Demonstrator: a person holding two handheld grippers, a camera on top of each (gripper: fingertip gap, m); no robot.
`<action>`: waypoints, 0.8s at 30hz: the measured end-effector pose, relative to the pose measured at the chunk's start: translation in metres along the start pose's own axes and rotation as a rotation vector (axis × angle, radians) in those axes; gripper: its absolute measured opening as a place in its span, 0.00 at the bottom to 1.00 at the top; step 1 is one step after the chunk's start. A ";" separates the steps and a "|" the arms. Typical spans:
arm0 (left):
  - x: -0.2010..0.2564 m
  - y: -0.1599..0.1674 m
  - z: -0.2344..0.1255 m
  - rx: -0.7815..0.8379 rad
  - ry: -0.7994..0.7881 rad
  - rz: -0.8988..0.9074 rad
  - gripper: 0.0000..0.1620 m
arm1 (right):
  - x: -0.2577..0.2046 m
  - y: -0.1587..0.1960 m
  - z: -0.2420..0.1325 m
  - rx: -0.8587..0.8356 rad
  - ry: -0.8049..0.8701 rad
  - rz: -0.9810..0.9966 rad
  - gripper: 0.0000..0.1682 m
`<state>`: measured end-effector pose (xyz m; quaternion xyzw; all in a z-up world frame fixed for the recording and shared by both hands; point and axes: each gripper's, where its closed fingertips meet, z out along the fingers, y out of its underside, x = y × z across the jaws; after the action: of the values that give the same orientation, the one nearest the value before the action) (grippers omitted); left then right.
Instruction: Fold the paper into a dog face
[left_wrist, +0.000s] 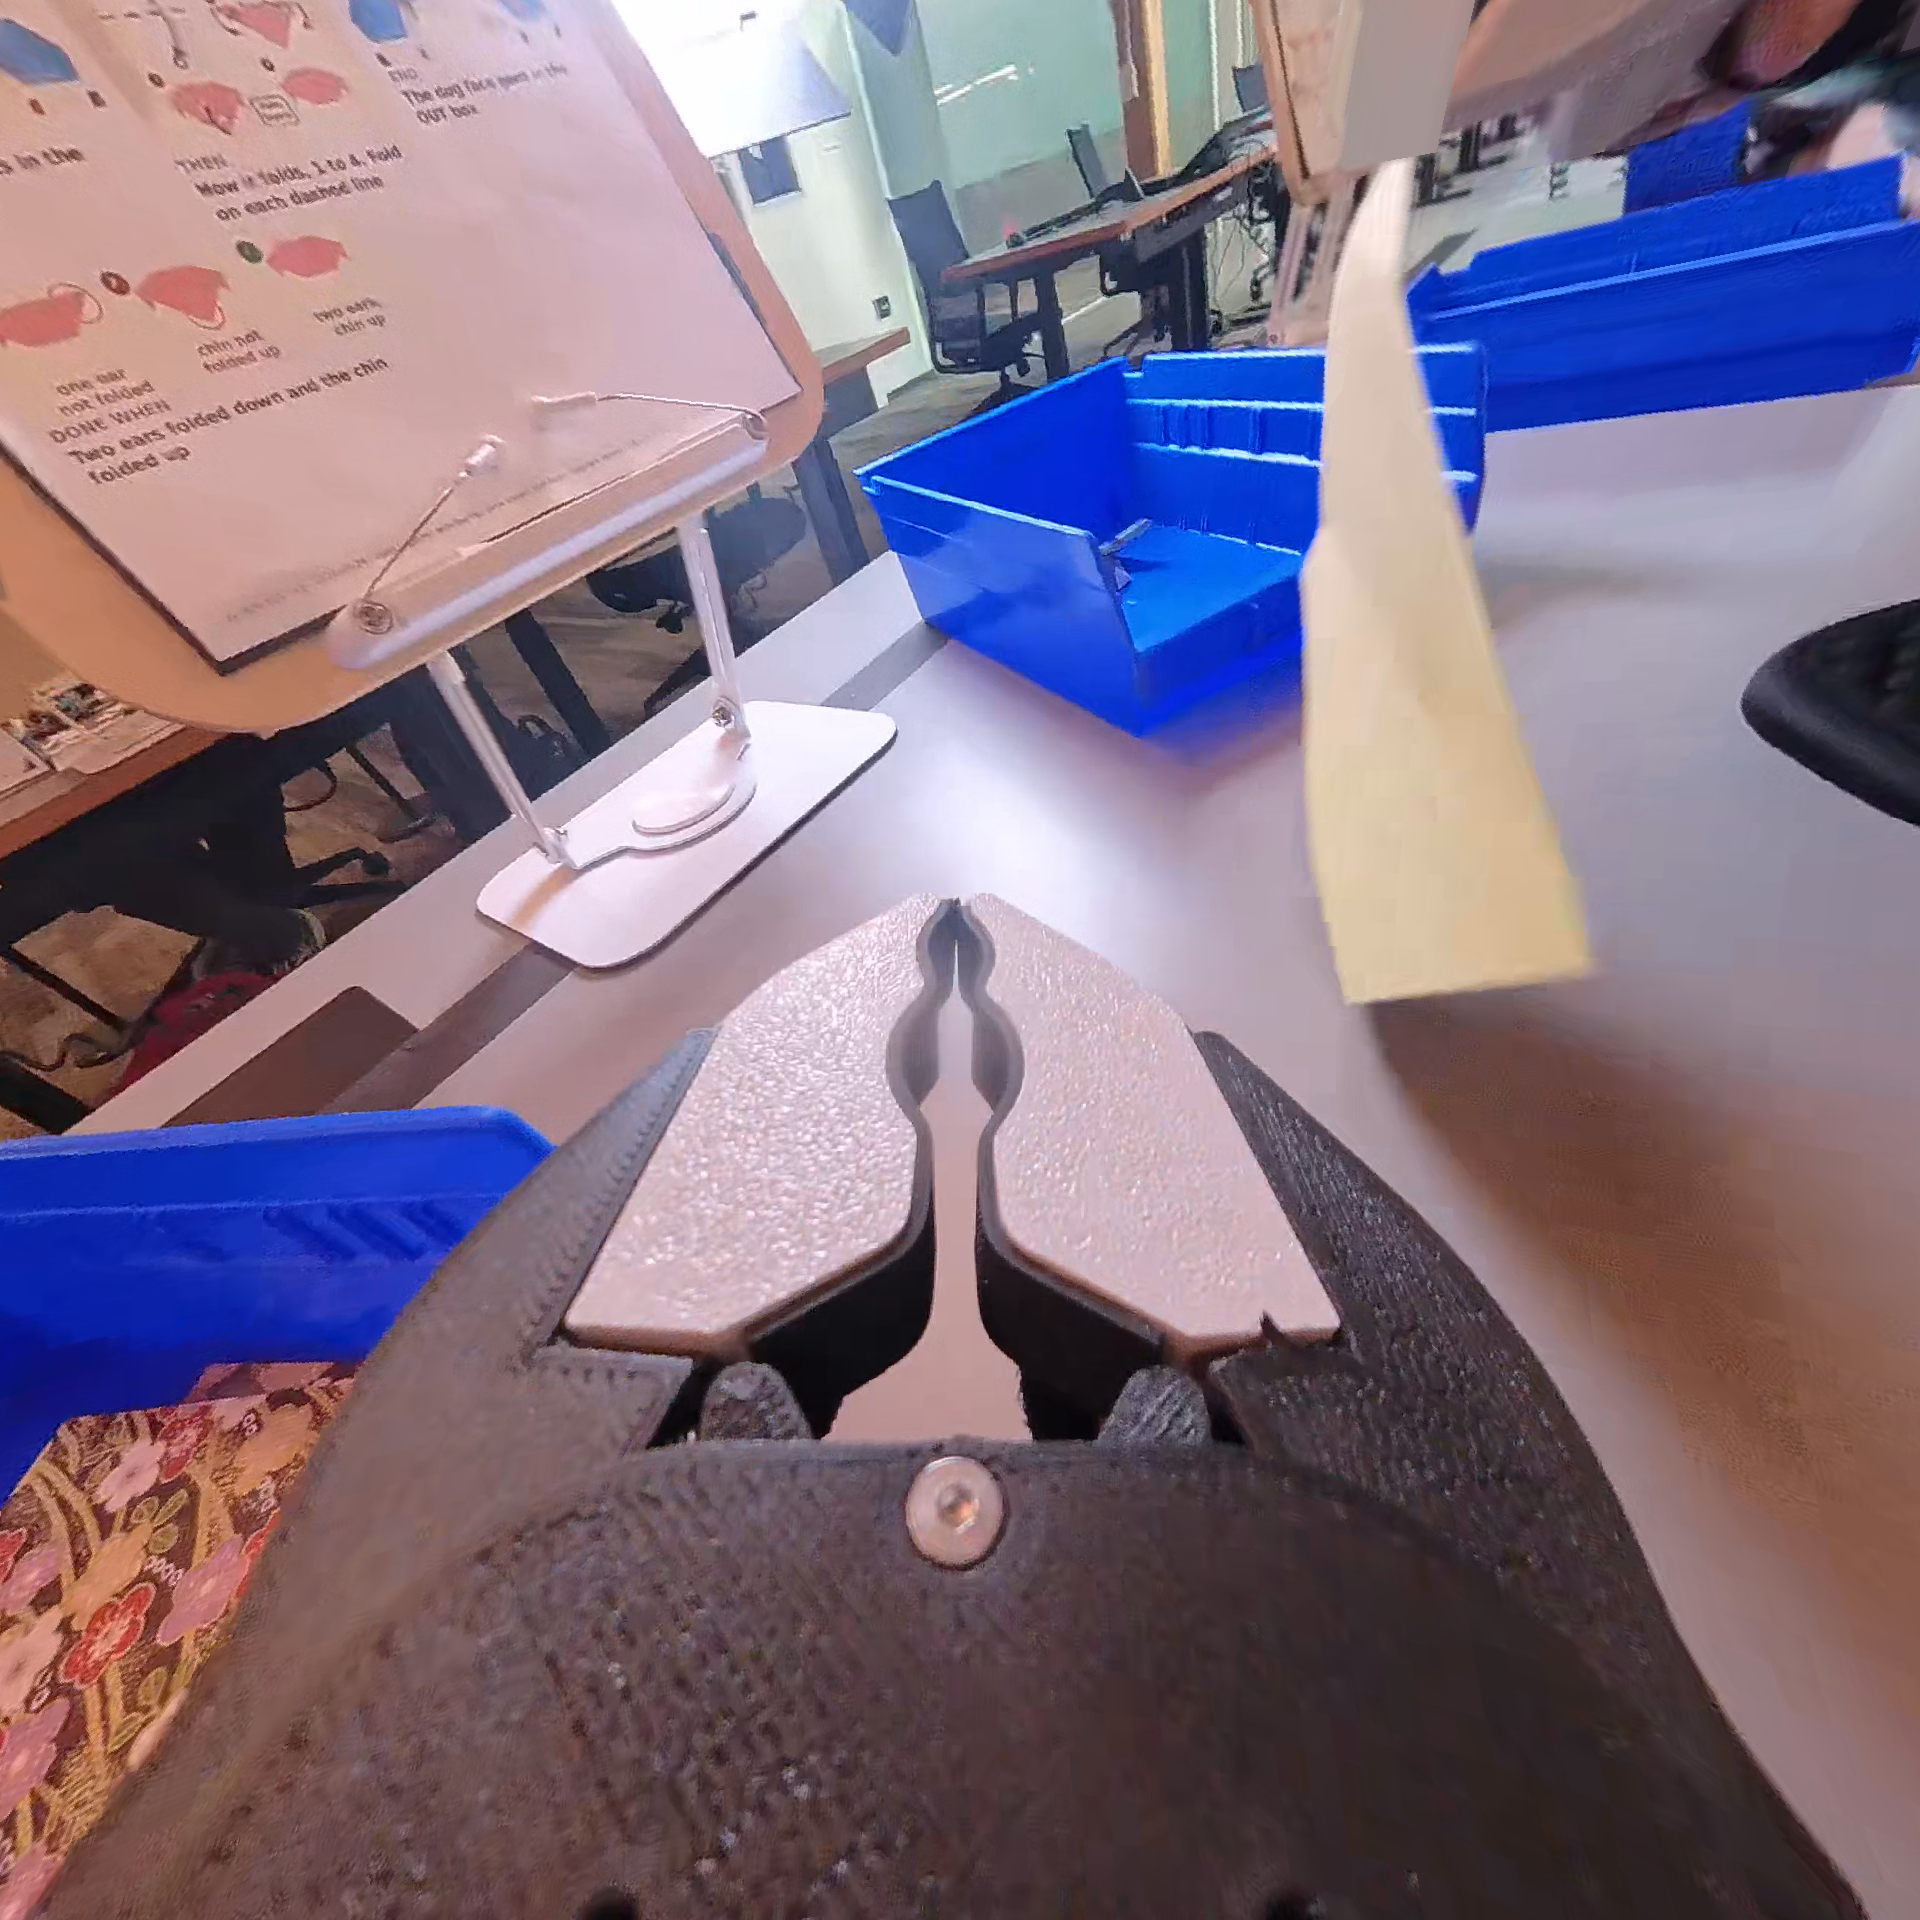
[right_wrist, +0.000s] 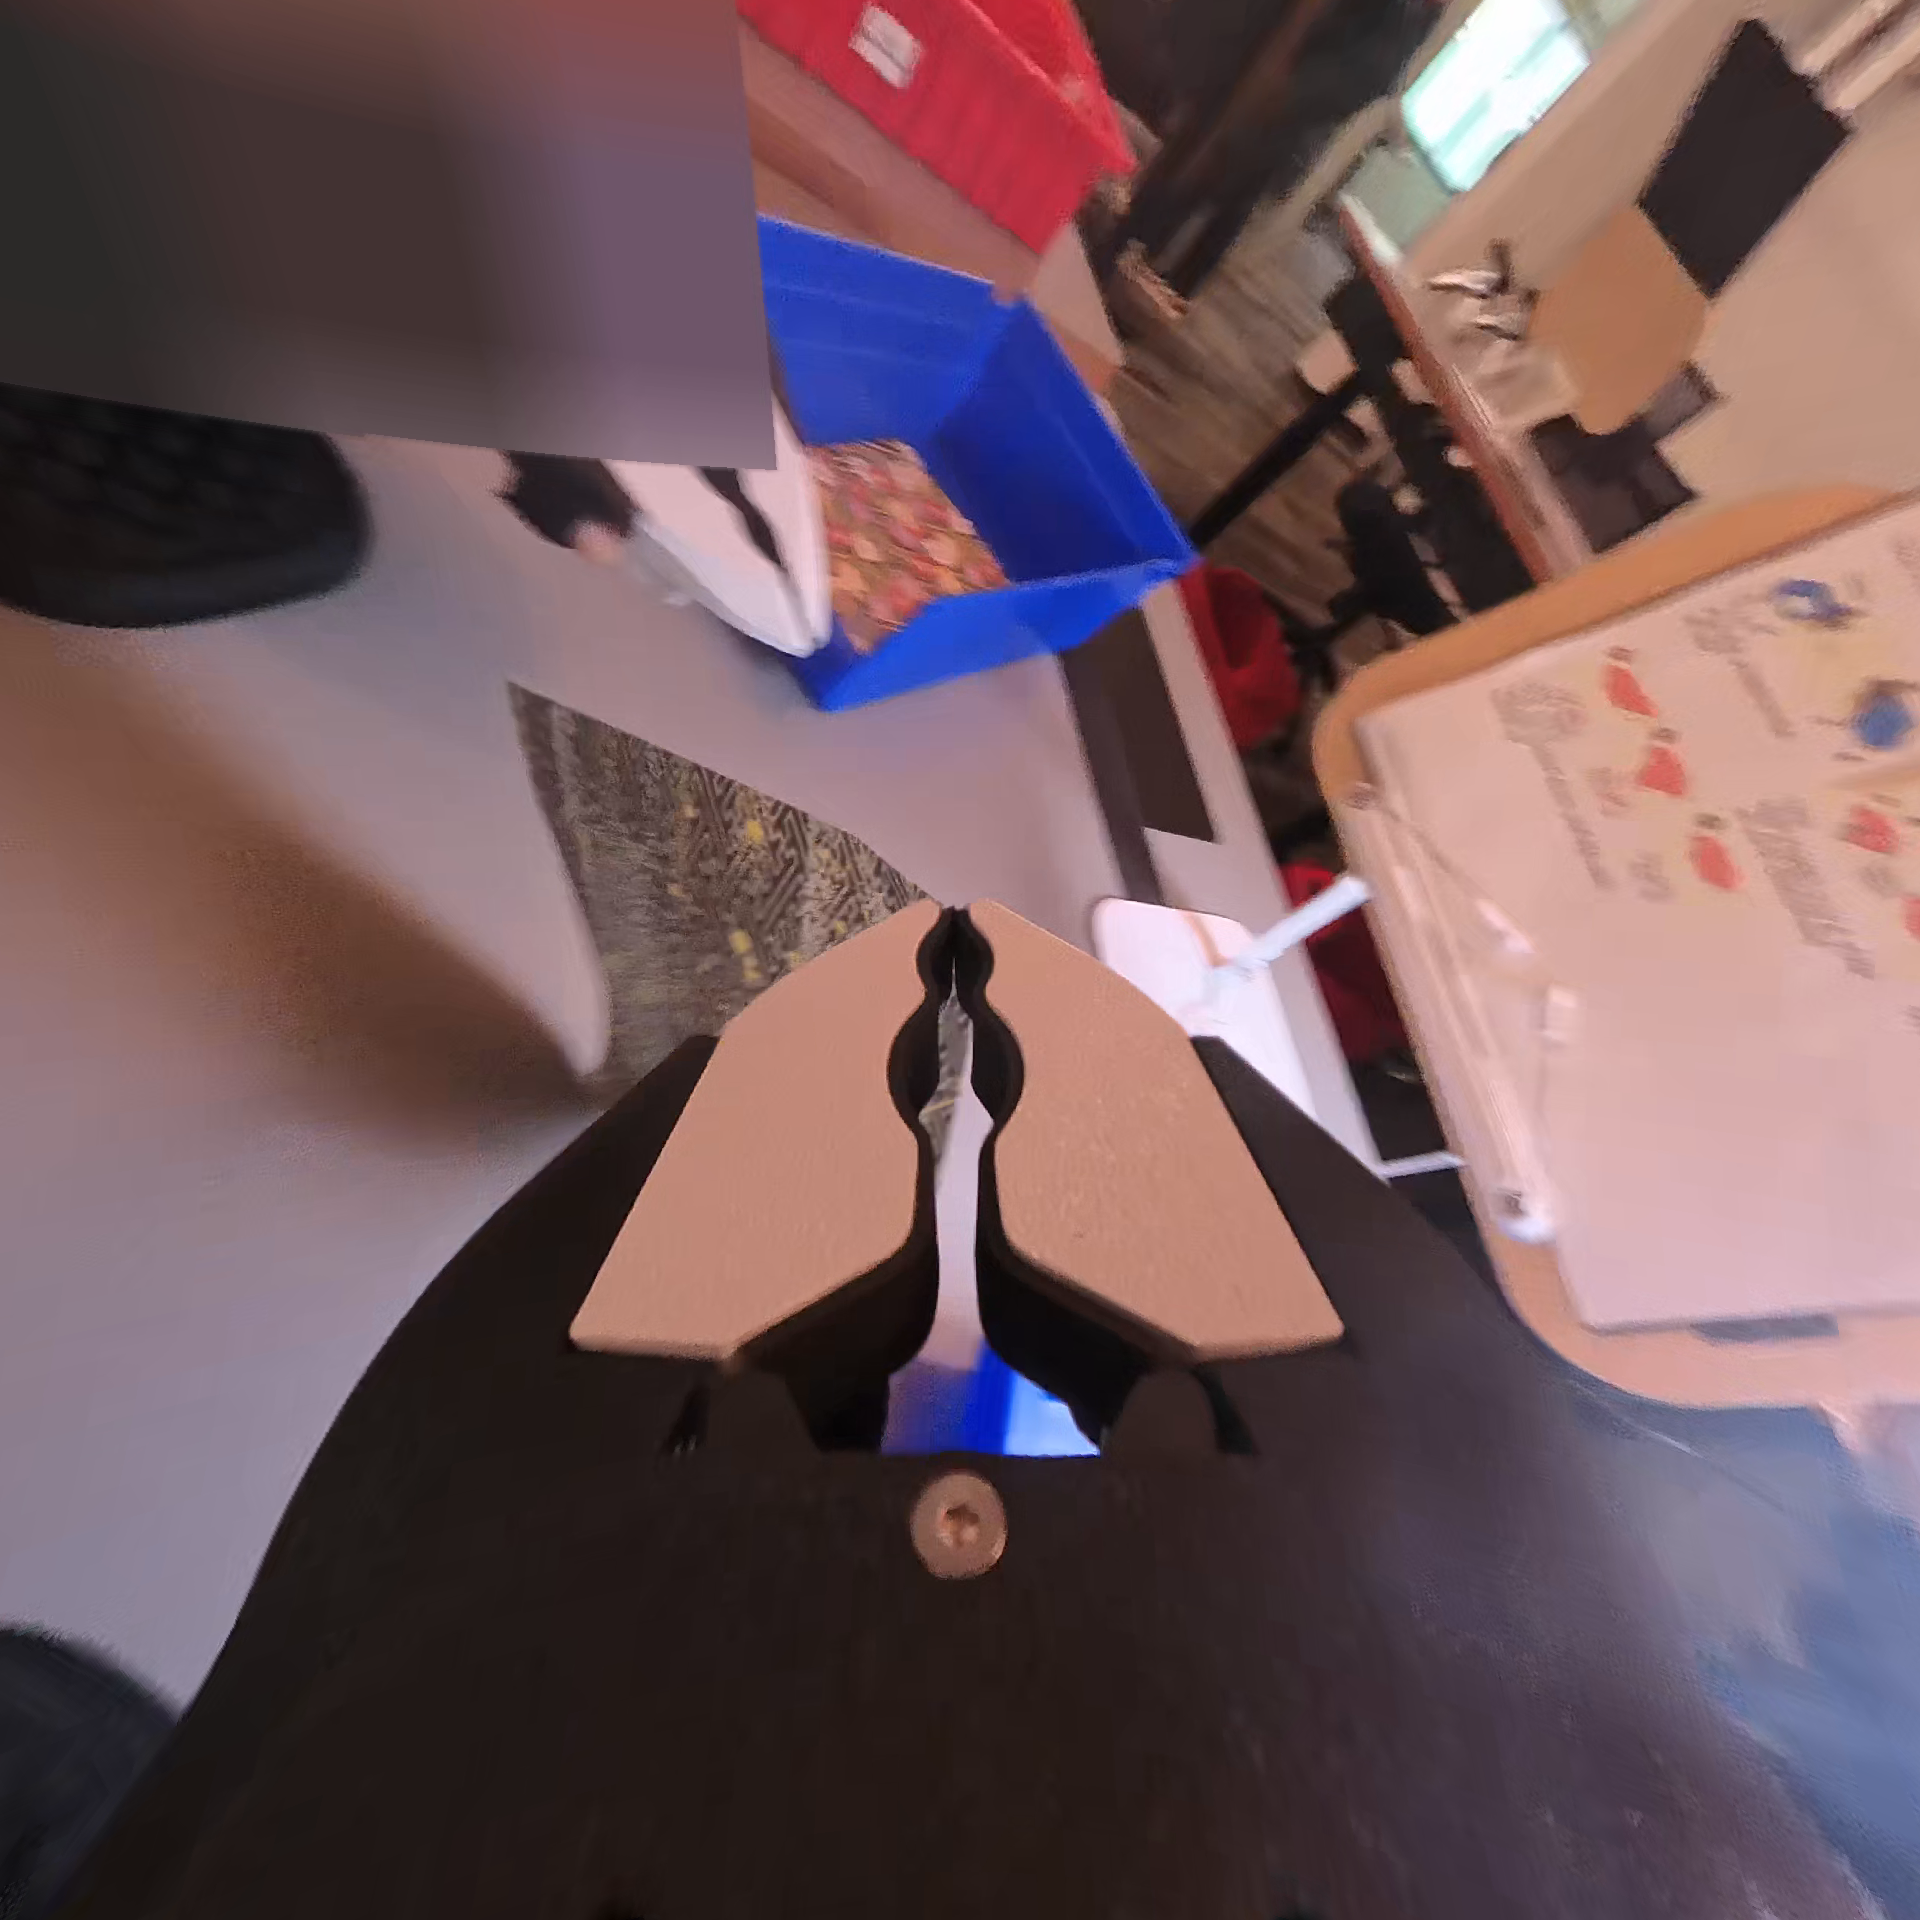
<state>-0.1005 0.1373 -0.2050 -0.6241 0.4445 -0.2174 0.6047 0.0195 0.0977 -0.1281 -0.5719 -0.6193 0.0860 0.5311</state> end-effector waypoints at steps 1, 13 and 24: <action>0.007 0.002 0.001 -0.014 0.027 0.016 0.00 | -0.023 0.000 0.000 0.001 -0.087 0.027 0.00; 0.122 0.079 0.013 -0.436 0.515 0.130 0.00 | -0.204 0.060 0.007 -0.151 -0.702 0.272 0.00; 0.139 0.086 0.024 -0.426 0.558 0.231 0.00 | -0.169 0.046 0.045 -0.032 -0.698 0.261 0.00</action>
<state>-0.0353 0.0475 -0.3277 -0.5984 0.6951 -0.2123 0.3371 -0.0231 0.0004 -0.2744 -0.5904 -0.6862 0.3333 0.2636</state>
